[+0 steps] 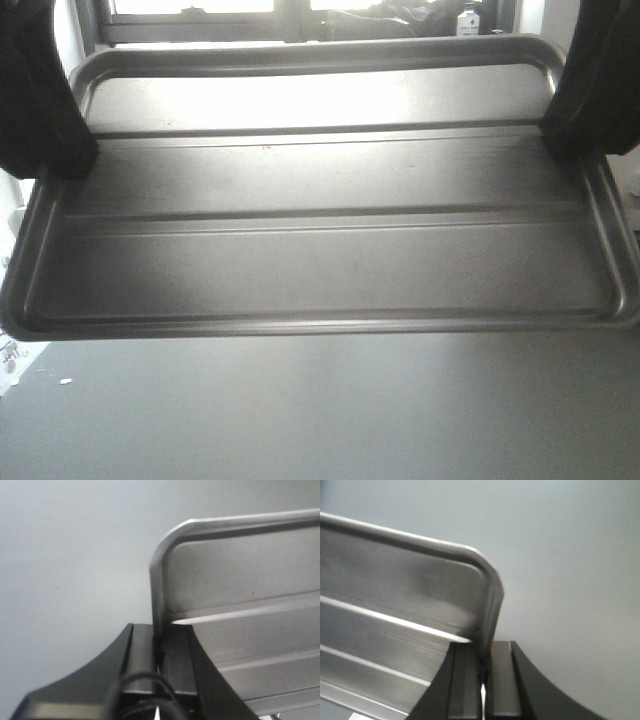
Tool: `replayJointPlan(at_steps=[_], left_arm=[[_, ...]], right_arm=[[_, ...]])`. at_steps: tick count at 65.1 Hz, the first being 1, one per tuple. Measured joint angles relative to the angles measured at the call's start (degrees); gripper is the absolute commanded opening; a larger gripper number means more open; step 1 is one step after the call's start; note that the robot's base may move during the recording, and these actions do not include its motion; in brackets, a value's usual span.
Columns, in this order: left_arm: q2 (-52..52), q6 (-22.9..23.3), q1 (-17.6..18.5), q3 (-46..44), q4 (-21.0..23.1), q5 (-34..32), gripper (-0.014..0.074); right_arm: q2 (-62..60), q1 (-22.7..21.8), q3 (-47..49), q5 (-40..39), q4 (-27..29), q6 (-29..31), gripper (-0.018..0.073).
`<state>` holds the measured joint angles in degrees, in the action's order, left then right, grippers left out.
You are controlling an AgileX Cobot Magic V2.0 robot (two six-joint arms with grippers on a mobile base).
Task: Grab silver tray and stack on right shelf
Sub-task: 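Hold the tray level in both grippers while the base drives to another shelf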
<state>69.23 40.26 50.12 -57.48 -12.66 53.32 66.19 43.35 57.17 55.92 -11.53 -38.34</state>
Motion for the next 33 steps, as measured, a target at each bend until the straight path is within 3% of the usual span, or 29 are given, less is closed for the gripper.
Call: replayJointPlan(at_steps=[33], left_arm=[[0.0,0.0,0.0,0.0,0.0,-0.2,-0.0093]], right_arm=[[0.0,0.0,0.0,0.0,0.0,0.0,0.0058]])
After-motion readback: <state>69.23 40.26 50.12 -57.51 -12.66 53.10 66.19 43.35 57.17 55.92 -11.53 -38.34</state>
